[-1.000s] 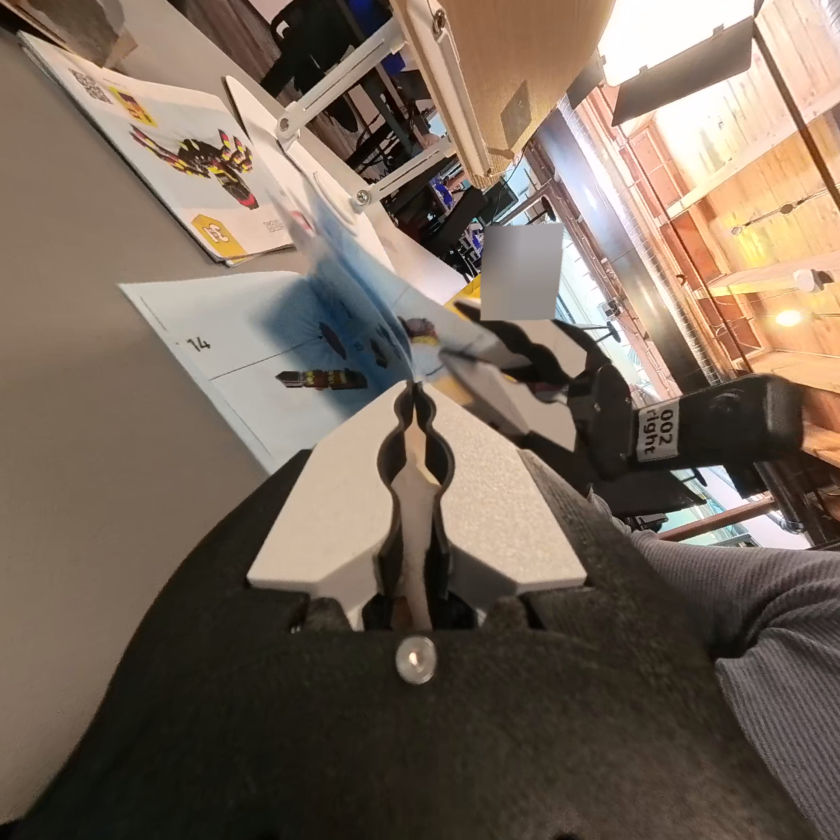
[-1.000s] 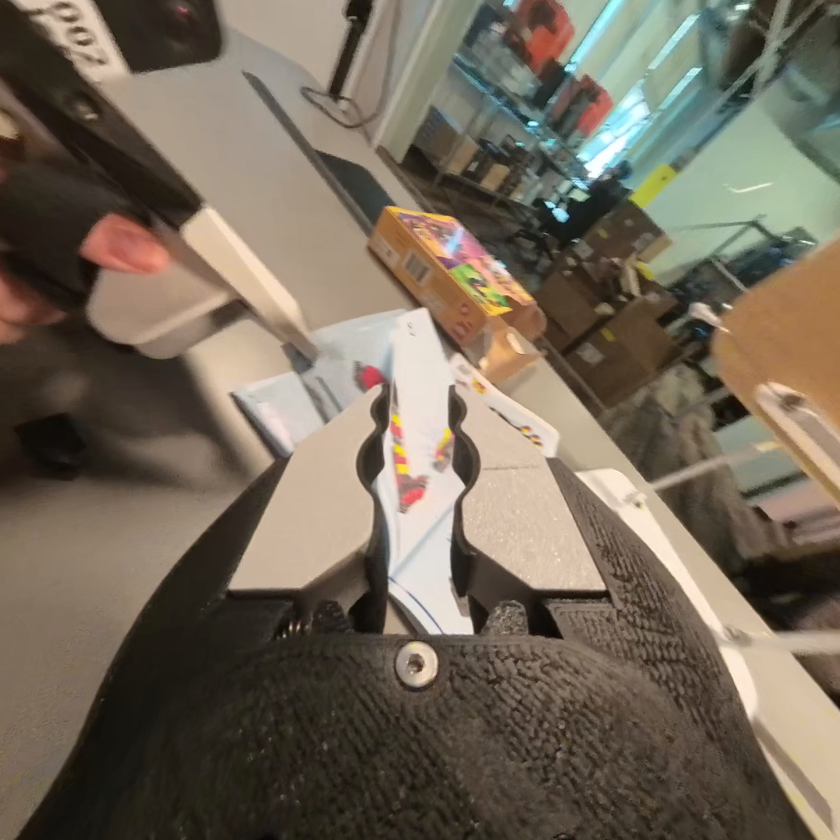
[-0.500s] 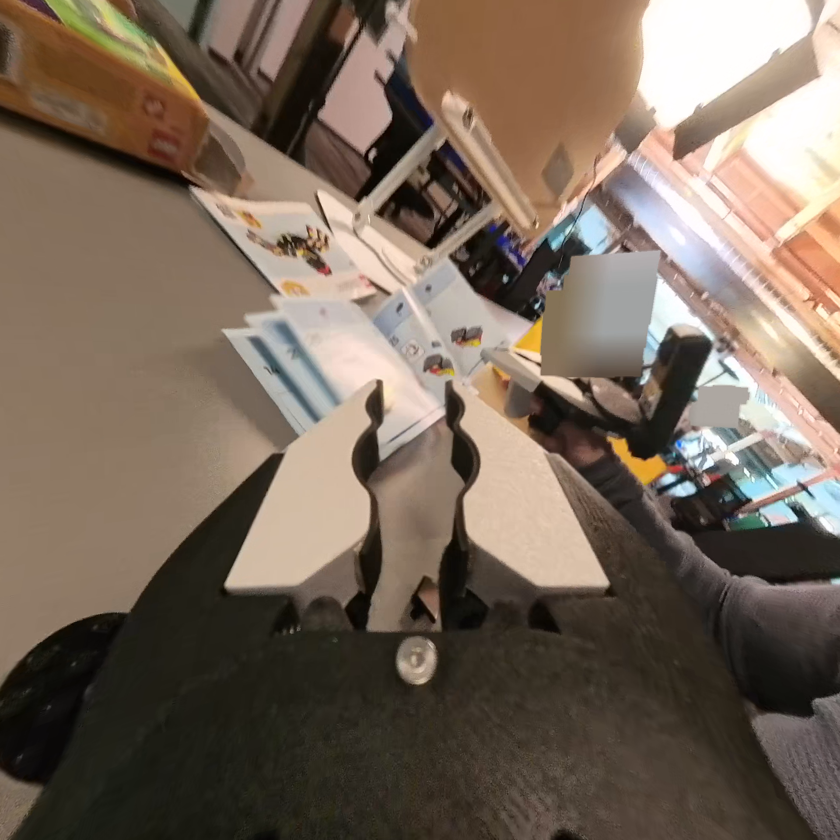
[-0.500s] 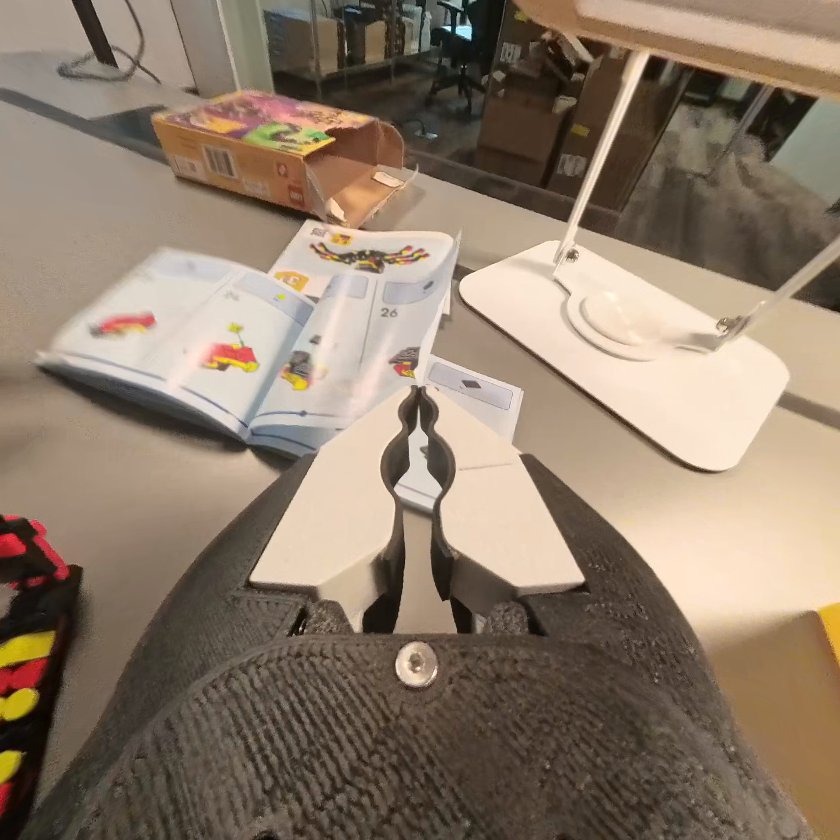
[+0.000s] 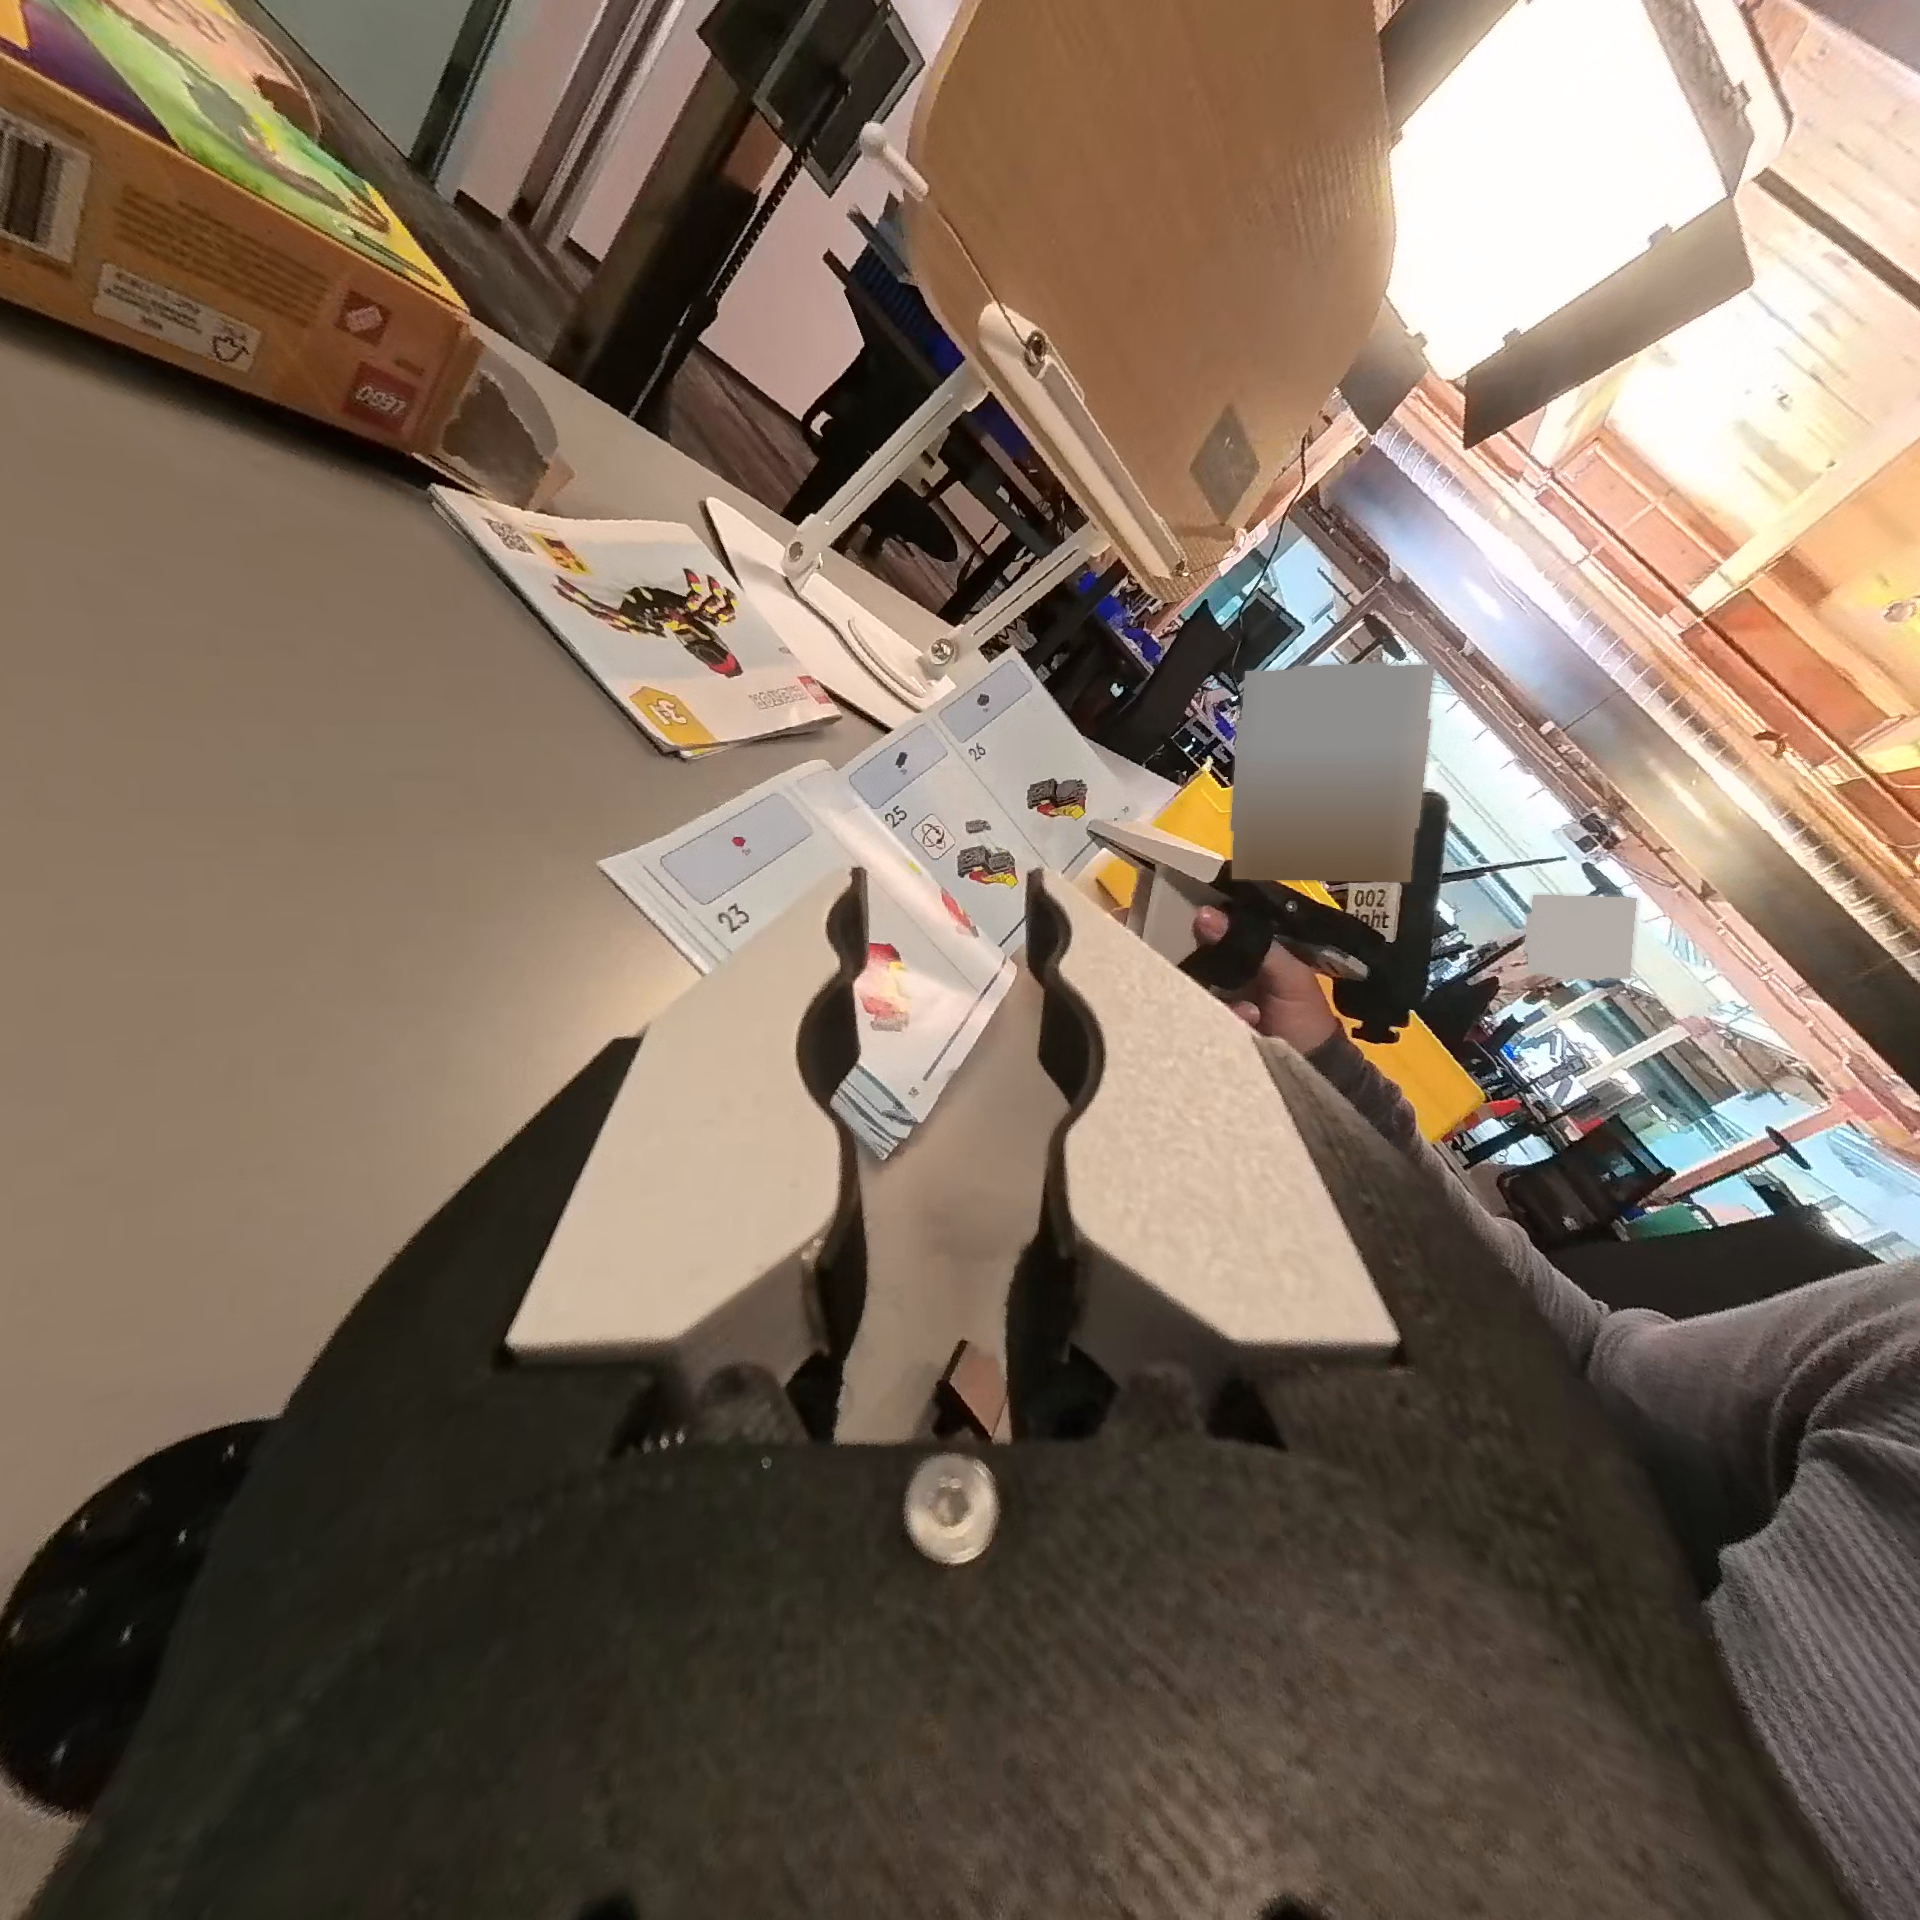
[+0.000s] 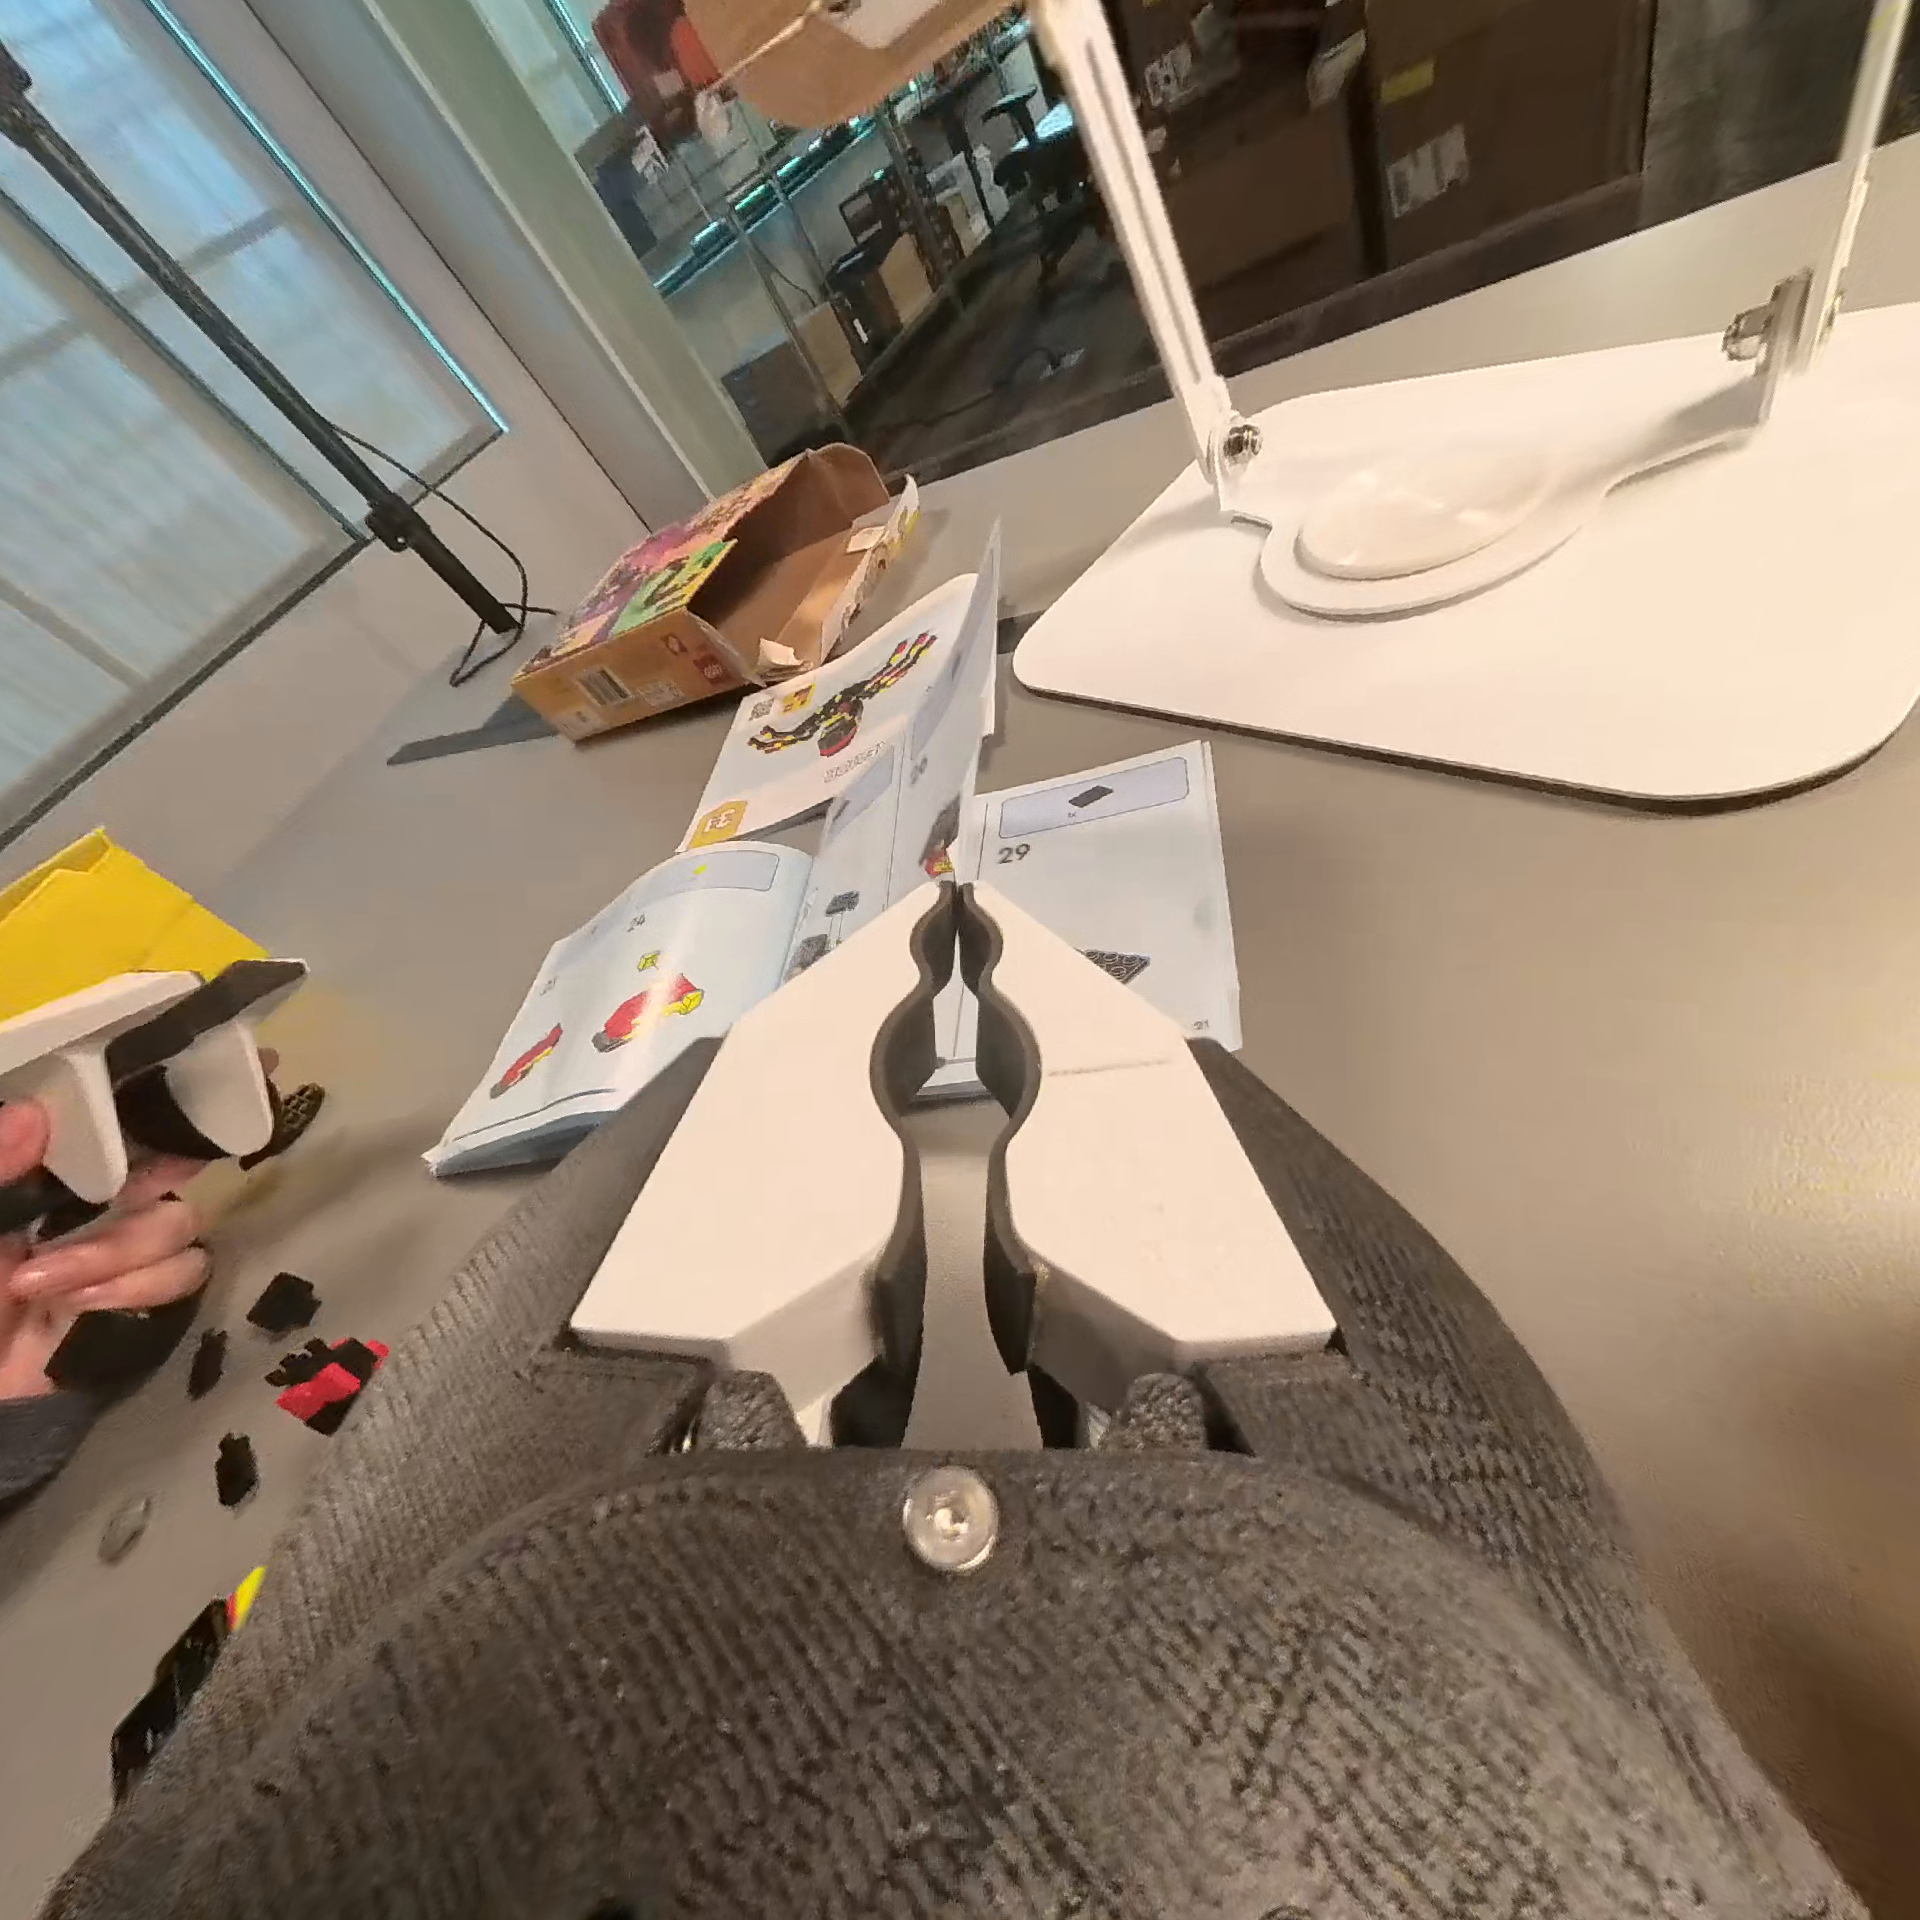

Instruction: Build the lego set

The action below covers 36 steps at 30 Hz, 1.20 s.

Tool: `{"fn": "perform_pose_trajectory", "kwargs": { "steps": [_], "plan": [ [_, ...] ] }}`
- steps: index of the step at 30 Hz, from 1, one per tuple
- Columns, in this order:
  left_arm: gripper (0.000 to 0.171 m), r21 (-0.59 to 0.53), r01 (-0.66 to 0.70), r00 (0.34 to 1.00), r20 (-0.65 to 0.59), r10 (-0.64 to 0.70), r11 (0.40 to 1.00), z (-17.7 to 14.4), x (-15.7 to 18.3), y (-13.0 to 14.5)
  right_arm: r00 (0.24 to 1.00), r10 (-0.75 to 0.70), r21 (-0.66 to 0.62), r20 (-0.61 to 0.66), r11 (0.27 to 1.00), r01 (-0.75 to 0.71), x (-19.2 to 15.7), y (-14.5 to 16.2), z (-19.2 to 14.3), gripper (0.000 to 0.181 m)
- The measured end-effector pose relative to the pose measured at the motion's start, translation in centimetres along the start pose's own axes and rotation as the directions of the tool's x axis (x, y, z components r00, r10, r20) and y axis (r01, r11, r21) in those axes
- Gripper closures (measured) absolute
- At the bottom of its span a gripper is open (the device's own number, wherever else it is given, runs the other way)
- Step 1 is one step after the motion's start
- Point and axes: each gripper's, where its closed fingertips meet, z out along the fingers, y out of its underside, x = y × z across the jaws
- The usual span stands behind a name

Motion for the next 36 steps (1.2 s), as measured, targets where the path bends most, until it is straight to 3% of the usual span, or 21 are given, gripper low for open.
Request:
{"fn": "perform_pose_trajectory", "kwargs": {
  "steps": [28,36],
  "plan": [
    [0.143,-0.016,0.003,1.0,-0.004,-0.003,1.0,0.1,0.0,0.2,1.0,-0.024,-0.004,-0.014,1.0,0.023,-0.1,0.1,0.1,0.181],
    [0.143,-0.017,0.005,1.0,-0.005,-0.005,1.0,0.2,0.0,0.2,0.998,0.006,-0.016,-0.068,1.0,-0.007,0.9,0.2,0.1,0.181]
  ]
}}
